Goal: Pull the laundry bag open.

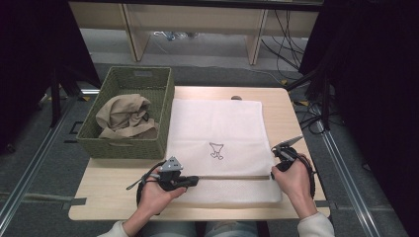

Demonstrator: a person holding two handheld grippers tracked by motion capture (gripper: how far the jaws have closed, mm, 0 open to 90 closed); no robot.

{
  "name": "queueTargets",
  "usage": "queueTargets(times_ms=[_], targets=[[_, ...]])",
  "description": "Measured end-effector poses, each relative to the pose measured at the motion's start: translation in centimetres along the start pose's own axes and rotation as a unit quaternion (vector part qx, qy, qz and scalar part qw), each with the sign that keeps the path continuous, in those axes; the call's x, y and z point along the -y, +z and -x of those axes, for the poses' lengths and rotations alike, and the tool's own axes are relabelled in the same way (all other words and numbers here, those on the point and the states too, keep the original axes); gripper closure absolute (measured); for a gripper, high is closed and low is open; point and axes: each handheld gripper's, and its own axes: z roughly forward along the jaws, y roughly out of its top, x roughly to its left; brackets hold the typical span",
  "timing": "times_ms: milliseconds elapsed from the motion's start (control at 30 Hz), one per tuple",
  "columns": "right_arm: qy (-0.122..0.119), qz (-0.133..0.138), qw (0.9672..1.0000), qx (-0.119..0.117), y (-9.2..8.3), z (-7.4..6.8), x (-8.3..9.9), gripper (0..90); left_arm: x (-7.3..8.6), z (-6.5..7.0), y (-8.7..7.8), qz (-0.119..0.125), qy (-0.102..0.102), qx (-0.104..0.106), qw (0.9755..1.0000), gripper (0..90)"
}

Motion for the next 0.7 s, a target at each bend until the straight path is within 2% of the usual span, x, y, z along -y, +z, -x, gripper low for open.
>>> queueTargets(times_ms=[67, 100, 133, 200, 333, 367, 400, 433, 500, 533, 567, 600, 700], targets=[[-0.004, 0.004, 1.0000, -0.001, 0.1, 0.2, 0.0, 85.1, 0.1, 0.0, -0.2, 0.004, -0.003, -0.005, 1.0000, 86.6], [0.004, -0.002, 1.0000, 0.000, 0.0, 0.2, 0.0, 85.2, 0.1, -0.1, -0.4, 0.000, -0.005, -0.010, 0.9999, 86.6], [0.006, -0.003, 1.0000, 0.000, 0.0, 0.2, 0.0, 85.2, 0.1, -0.2, -0.5, 0.003, -0.003, -0.004, 1.0000, 86.6], [0.003, -0.002, 1.0000, -0.005, 0.1, 0.2, 0.0, 85.1, 0.3, -0.2, -0.6, 0.005, -0.004, -0.009, 0.9999, 86.6], [0.001, -0.002, 1.0000, -0.003, 0.1, -0.1, 0.0, 85.2, 0.3, -0.2, -0.7, 0.007, -0.002, -0.008, 0.9999, 86.6], [0.003, -0.002, 1.0000, -0.004, 0.1, 0.0, 0.0, 85.2, 0.3, -0.3, -0.8, 0.001, 0.000, -0.004, 1.0000, 86.6], [0.003, -0.003, 1.0000, 0.000, 0.1, 0.0, 0.0, 85.2, 0.3, -0.3, -0.8, 0.001, 0.003, -0.014, 0.9999, 86.6], [0.002, -0.001, 1.0000, 0.001, 0.1, 0.2, 0.0, 85.2, 0.3, -0.3, -0.9, 0.004, 0.000, -0.009, 1.0000, 86.6], [0.007, -0.003, 1.0000, -0.002, 0.1, 0.3, 0.0, 85.2, 0.4, -0.3, -1.1, 0.007, -0.003, -0.016, 0.9998, 86.6], [0.005, -0.005, 1.0000, 0.001, 0.1, 0.3, -0.1, 85.2, 0.4, -0.5, -1.2, 0.003, 0.003, -0.017, 0.9999, 86.6], [0.007, -0.003, 1.0000, 0.000, 0.1, 0.3, 0.0, 85.2, 0.5, -0.4, -1.2, 0.009, -0.005, -0.017, 0.9998, 86.6], [0.005, -0.002, 1.0000, -0.001, 0.1, 0.3, -0.1, 85.2, 0.5, -0.5, -1.4, 0.005, -0.001, -0.019, 0.9998, 86.6], [0.007, -0.003, 1.0000, -0.002, 0.0, 0.3, 0.0, 85.2, 0.7, -0.6, -1.5, 0.008, -0.006, -0.013, 0.9999, 86.6]])
